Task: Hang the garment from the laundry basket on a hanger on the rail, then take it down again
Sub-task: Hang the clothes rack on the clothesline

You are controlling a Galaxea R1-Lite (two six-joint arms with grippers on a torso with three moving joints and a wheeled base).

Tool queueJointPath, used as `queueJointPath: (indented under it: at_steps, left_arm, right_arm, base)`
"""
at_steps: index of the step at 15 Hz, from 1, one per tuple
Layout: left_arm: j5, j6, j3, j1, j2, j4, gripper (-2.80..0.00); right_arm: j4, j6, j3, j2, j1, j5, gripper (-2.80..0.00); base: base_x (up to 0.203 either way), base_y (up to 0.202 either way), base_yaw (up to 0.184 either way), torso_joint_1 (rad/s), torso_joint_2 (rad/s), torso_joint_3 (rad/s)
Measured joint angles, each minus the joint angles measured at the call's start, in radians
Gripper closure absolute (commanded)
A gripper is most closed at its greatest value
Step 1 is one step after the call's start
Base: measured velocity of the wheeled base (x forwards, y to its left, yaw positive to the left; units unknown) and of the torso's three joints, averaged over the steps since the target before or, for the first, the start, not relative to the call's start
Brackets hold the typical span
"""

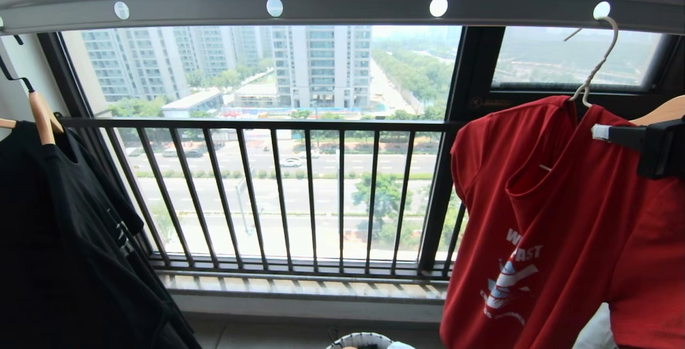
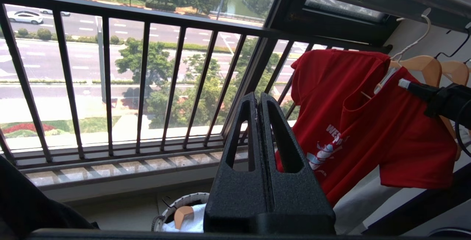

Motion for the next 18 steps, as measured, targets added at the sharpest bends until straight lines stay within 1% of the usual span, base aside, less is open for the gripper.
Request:
queueJointPath:
  at_steps: [1,2,10,16,17,18]
  left_arm:
    - [0.0,0.0,0.0,0.0,0.0,0.0,0.0]
    - [0.0,0.0,0.0,0.0,0.0,0.0,0.0]
    - [0.0,0.0,0.0,0.0,-0.001,0.0,0.0]
    - [0.0,0.001,0.0,0.0,-0.002,0.0,0.0]
    - [0.0,0.001,0.0,0.0,-0.002,0.0,0.0]
    - [0.0,0.002,0.001,0.0,-0.002,0.0,0.0]
  right_arm:
    - [0.0,0.0,0.0,-0.002,0.0,0.0,0.0]
    - [0.0,-0.001,0.002,-0.005,0.0,0.0,-2.8]
    - [0.0,0.0,0.013,-0.023,0.0,0.0,-2.8]
    - [0.002,0.003,0.056,-0.118,-0.001,-0.014,-2.8]
    - [0.004,0.003,0.064,-0.147,-0.001,-0.015,0.0]
    - [0.011,0.002,0.073,-0.177,-0.001,-0.016,0.0]
  base:
    - [0.0,0.0,0.0,0.0,0.0,0.0]
    - [0.0,0.0,0.0,0.0,0.0,0.0]
    - [0.0,0.0,0.0,0.0,0.0,0.0]
    - [0.0,0.0,0.0,0.0,0.0,0.0]
    - [0.0,0.0,0.0,0.0,0.0,0.0]
    - [0.0,0.0,0.0,0.0,0.0,0.0]
